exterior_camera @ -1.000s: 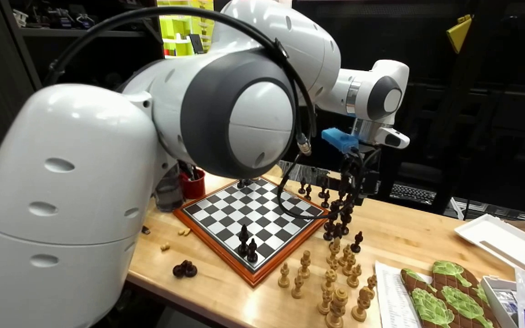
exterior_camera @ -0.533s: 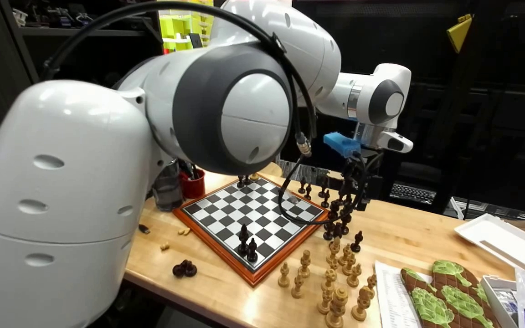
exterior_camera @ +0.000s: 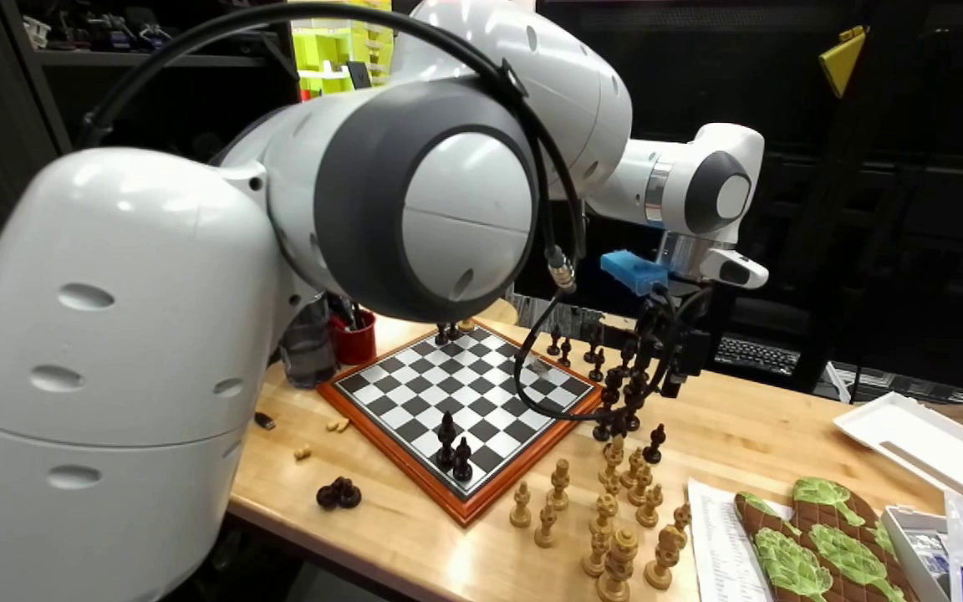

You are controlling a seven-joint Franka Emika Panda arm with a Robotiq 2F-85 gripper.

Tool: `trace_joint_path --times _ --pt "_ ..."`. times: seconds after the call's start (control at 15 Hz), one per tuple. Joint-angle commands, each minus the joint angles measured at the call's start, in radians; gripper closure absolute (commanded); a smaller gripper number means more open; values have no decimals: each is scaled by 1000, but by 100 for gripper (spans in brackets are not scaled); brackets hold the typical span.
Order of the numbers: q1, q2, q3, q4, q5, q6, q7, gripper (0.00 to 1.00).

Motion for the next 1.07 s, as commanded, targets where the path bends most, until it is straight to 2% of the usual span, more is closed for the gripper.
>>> trace_joint_path --times 0.0,0.2,0.6,1.0 --pt "31 -16 -24 -2 -49 -60 81 0" --pt "31 -20 -14 -3 -68 -68 70 0" --pt "12 -35 4 -41 -25 98 -67 0" --pt "22 -42 2 -56 -24 139 -85 0"
